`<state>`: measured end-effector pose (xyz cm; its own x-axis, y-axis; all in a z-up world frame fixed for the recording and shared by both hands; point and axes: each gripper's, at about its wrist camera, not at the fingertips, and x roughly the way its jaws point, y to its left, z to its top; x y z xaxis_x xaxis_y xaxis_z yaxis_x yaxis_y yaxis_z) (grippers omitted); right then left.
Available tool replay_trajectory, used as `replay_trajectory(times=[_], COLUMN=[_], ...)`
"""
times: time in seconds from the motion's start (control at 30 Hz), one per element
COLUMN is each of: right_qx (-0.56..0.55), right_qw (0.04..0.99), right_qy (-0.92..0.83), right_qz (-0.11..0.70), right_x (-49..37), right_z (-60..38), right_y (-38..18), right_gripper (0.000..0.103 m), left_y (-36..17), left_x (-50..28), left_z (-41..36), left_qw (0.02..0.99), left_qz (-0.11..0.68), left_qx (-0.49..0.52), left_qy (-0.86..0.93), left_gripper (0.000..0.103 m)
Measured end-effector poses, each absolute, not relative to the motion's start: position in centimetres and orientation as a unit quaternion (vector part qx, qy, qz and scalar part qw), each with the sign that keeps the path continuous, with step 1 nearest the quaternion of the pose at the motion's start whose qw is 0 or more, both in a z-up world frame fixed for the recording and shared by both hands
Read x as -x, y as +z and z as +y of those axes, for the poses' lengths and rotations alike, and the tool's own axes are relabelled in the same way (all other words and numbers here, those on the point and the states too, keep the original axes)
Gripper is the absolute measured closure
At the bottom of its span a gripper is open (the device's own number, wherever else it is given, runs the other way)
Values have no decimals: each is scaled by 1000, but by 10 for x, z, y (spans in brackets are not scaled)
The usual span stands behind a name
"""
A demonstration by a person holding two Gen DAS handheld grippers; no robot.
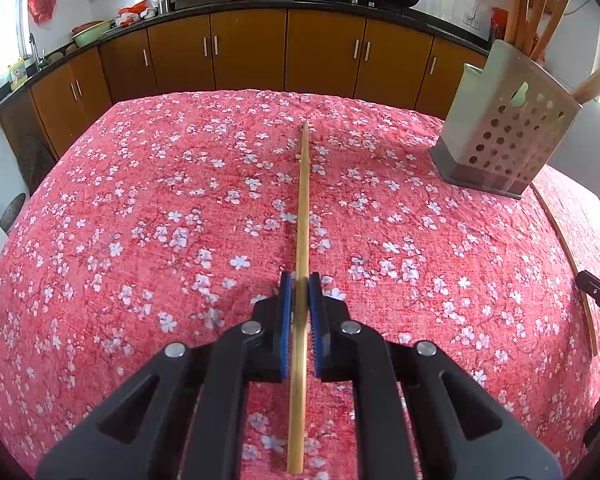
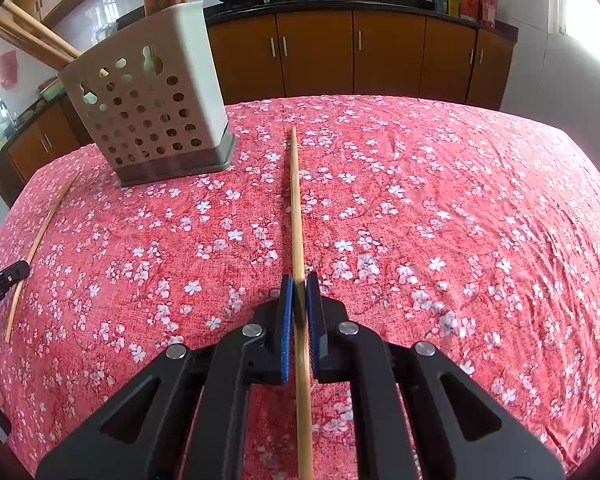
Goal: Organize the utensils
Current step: 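Grasp the last chopstick with the right tool while the left tool grasps another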
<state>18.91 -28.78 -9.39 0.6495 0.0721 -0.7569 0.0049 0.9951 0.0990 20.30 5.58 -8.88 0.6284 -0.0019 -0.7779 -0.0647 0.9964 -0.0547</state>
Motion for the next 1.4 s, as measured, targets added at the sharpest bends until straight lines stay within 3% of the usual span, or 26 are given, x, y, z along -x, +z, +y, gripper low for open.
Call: replay_trajectory(times=[1.4], right_qx=[-47], right_qw=[907], right_qy=[16], right_qz=[417], right_x=[-187], right_z=[-289], right_y=[-93], right_gripper=[94], left_y=[-93], left_x=[-204], left_z=[50], left_qw=[902], left_qz=[431], left_qx=[27], left_qy=[11], left_gripper=[84])
